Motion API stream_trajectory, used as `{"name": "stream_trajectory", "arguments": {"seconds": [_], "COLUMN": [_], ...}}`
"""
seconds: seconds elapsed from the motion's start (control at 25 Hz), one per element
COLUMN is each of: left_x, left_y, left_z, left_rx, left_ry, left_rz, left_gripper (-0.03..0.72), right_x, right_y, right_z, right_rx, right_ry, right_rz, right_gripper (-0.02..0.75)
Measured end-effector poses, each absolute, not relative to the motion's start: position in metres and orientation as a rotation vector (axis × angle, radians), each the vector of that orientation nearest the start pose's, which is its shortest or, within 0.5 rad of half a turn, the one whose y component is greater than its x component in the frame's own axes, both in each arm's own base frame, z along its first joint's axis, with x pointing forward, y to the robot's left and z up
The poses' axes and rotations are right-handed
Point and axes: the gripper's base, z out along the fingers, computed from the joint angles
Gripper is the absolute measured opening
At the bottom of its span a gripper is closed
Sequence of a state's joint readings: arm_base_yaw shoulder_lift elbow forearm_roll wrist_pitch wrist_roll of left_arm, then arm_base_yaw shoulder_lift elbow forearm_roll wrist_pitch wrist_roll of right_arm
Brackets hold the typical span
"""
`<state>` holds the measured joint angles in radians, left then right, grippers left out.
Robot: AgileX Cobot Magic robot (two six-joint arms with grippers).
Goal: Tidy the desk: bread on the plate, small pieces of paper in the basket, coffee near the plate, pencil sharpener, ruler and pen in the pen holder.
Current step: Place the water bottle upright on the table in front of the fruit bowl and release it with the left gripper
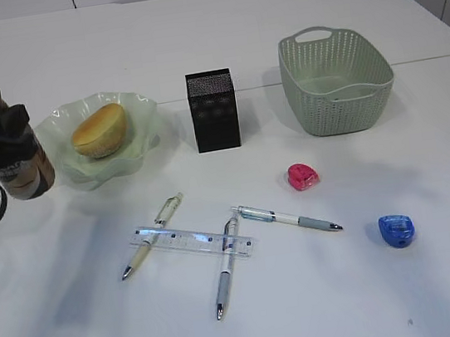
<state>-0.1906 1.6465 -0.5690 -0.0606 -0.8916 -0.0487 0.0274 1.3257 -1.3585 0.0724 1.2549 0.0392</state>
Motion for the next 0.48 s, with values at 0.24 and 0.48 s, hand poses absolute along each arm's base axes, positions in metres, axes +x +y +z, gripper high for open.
{"name": "stream_trajectory", "arguments": {"seconds": [0.24, 0.48], "left_x": [0.309, 0.314], "left_y": [-0.055, -0.056], "left_z": [0.175, 0.143], "left_rx": [0.043, 0.05], "left_ry": [1.637, 1.695], "left_rz": [-0.171, -0.162], "left_gripper": [0.277, 0.281], "right_x": [0.253, 0.253], "right_y": [0.013, 0.013], "right_z": [0.376, 0.376], "right_rx": [0.026, 0.023], "right_ry": [2.706, 2.706], "right_rz": [0.12, 0.119], "right_gripper": [0.426, 0.426]}}
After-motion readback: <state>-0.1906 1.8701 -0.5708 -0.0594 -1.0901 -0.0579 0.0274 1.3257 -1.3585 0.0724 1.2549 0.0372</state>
